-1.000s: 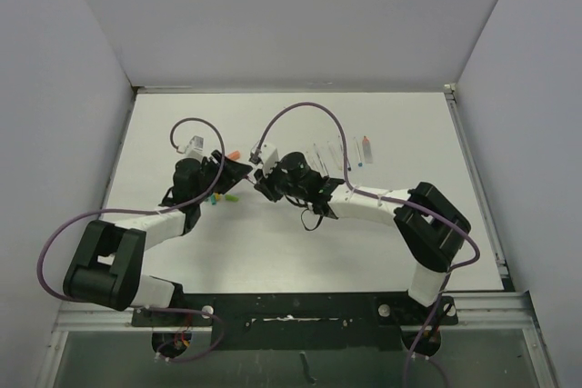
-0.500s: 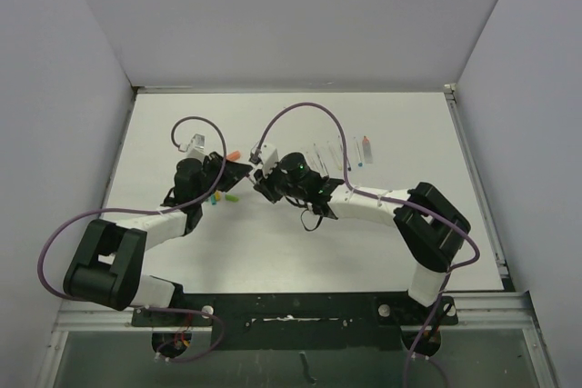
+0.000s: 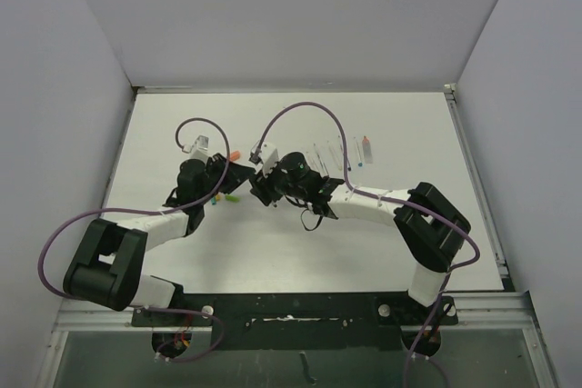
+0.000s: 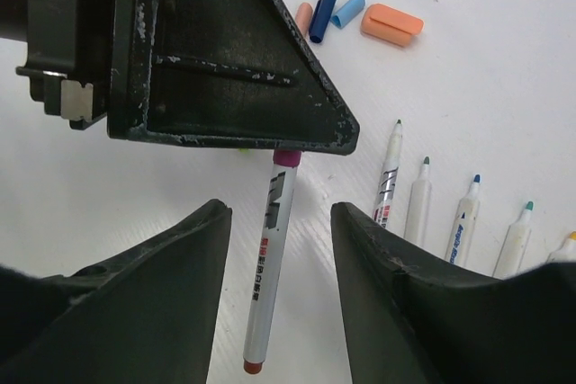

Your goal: Open the pen caps

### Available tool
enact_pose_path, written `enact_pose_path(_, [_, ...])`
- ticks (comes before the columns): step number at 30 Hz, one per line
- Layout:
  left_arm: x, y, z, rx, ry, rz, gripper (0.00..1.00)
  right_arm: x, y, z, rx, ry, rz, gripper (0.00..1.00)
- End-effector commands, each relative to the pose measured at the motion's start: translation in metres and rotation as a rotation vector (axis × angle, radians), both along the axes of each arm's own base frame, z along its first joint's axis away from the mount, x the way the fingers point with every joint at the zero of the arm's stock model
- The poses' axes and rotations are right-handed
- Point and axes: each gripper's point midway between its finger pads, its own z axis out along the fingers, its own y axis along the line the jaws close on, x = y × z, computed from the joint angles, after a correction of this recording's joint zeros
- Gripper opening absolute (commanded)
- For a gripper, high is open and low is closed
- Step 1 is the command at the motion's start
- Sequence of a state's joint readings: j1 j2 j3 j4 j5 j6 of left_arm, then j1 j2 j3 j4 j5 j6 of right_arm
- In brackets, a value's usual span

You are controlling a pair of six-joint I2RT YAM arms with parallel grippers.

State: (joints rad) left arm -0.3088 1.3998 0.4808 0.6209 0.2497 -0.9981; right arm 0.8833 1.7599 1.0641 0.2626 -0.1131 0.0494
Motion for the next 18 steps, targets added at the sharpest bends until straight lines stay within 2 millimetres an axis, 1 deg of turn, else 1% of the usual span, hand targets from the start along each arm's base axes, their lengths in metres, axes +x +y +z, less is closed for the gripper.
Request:
enact_pose_path(1, [0.005,-0.009,0.037,-0.017,-0.108,-0.017,0.0,0.015,0.013,0.041,0.092,-0.082,-0.004,0.47])
enact_pose_path(5, [0.004,-0.012,0.038,-0.016,-0.113,-0.021,0.0,0.015,0.014,0.039,0.091,-0.075,-0.004,0.37])
enact_pose_path(10, [0.005,-0.011,0.043,-0.02,-0.122,-0.017,0.0,0.016,0.013,0.036,0.089,-0.068,-0.006,0.28])
enact_pose_path(18, [0.005,-0.011,0.048,-0.022,-0.132,-0.014,0.0,0.016,0.012,0.03,0.088,-0.053,-0.007,0.25])
